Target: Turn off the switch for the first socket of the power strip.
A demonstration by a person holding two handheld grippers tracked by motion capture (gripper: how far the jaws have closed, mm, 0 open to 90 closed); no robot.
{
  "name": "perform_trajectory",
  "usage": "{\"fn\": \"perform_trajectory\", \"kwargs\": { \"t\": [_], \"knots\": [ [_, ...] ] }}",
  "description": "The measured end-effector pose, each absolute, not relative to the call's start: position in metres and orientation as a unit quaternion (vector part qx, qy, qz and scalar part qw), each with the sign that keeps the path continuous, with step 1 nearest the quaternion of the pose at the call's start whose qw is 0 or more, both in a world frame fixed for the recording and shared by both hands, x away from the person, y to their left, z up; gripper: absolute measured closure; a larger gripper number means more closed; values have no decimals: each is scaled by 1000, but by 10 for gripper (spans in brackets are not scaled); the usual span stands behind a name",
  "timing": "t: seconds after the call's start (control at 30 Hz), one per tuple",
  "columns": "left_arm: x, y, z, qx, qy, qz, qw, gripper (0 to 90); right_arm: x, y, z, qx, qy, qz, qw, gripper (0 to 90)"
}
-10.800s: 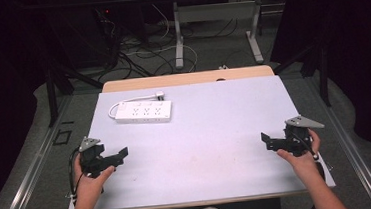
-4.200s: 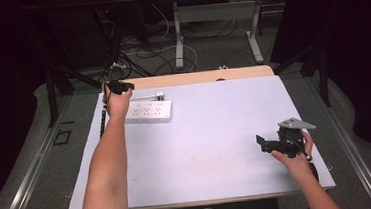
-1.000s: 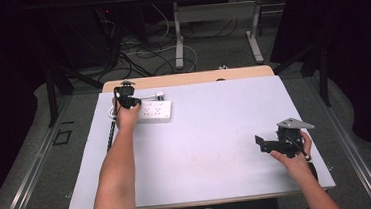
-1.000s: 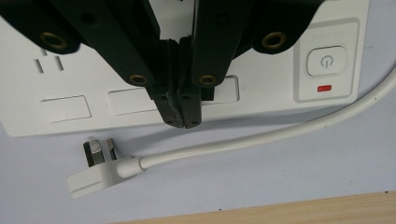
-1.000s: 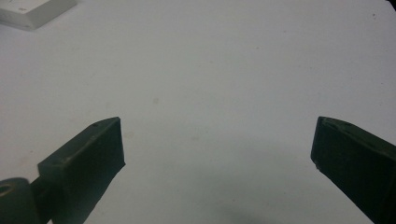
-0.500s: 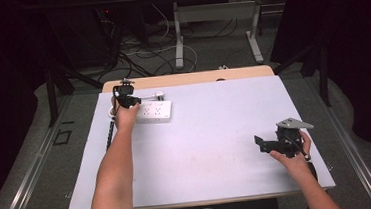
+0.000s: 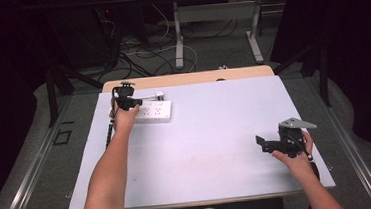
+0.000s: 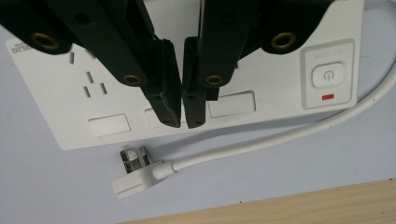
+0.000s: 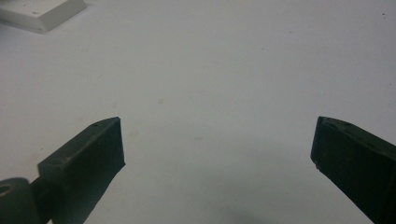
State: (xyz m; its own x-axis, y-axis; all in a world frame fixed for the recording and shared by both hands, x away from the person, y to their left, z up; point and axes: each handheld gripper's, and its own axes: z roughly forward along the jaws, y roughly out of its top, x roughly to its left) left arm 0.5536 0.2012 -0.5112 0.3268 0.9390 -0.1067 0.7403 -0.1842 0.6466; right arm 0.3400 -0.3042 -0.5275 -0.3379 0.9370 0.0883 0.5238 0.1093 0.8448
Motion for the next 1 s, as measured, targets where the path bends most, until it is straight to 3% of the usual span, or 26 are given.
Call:
{"fn": "perform_trajectory", "kwargs": {
  "t": [0.63, 1.0],
  "knots": [
    [524, 202, -485, 765, 538, 167, 312, 490, 336, -296, -524, 515, 703, 422, 250, 21],
    [509, 200, -477, 783, 510, 170, 314, 347, 333, -298, -525, 522, 699, 419, 251, 23]
  ]
}}
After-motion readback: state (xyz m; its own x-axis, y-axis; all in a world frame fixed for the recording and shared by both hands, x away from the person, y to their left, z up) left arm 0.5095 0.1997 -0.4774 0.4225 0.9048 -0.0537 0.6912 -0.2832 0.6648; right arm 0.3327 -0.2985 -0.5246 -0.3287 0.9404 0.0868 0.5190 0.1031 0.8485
